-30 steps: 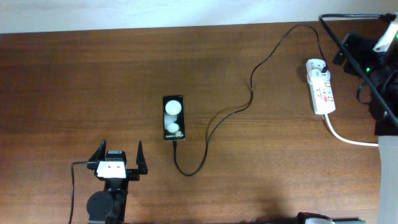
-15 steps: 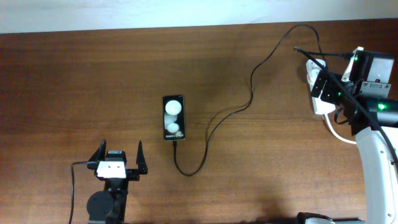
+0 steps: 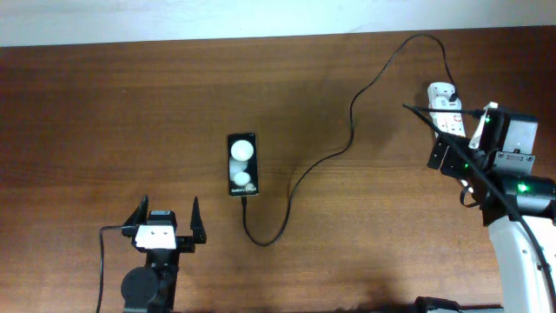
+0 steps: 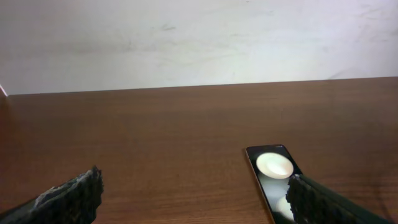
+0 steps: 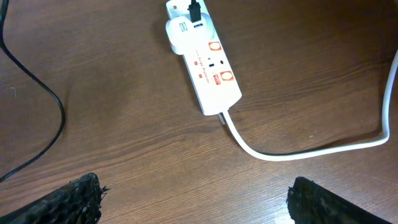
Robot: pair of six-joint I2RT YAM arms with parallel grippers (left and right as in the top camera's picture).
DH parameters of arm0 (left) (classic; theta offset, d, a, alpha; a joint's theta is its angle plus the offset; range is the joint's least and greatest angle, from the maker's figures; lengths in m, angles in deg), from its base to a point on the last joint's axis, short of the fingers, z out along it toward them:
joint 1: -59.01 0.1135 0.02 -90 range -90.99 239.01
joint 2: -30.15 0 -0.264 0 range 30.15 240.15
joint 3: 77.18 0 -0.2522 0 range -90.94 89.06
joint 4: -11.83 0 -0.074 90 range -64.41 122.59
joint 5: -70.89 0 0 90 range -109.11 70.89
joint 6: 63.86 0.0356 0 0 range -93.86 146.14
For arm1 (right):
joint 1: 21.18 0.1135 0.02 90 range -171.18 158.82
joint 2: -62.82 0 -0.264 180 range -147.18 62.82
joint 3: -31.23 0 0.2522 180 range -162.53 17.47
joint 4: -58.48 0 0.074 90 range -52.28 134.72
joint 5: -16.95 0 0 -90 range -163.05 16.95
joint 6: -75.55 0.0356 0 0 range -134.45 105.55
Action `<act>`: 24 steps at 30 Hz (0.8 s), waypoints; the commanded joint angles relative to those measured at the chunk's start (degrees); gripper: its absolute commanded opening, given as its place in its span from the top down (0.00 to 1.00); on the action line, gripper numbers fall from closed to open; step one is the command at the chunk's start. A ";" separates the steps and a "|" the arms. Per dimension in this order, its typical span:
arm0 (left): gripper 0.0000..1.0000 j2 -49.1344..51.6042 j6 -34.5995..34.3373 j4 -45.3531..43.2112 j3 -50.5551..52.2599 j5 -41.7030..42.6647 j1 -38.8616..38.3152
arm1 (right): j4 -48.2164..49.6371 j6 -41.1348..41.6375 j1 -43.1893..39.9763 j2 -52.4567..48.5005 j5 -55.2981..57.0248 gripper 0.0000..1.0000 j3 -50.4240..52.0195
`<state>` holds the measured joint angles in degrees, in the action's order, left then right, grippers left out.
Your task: Plug charger to phone and switch on socket
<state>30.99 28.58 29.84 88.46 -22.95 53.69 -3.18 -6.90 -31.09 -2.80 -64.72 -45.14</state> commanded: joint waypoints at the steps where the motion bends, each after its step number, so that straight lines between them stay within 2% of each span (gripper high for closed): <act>1: 0.01 -0.55 0.87 0.37 0.07 0.39 -0.15 | -0.09 -0.24 2.58 1.29 2.60 0.01 0.74; 6: 0.01 -0.55 0.90 0.37 0.07 0.39 -0.15 | -3.10 -0.24 7.69 2.89 2.45 0.01 5.09; 11: 0.01 -0.55 0.90 0.37 0.07 0.39 -0.15 | 2.40 -0.24 7.80 3.17 1.53 0.01 14.40; 14: 0.01 -0.55 0.87 0.37 0.07 0.39 -0.15 | 13.09 -0.24 7.80 4.24 -4.02 0.01 23.76; 17: 0.01 -0.55 0.87 0.37 0.07 0.39 -0.15 | 24.04 -0.24 7.80 4.87 -4.98 0.01 30.36; 24: 0.01 -0.55 0.90 0.37 0.07 0.39 -0.15 | 32.76 -0.24 7.80 4.94 -7.78 0.01 33.90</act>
<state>30.95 28.58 29.88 88.46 -22.75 53.69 27.03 -6.95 -23.71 1.18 -69.79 -12.44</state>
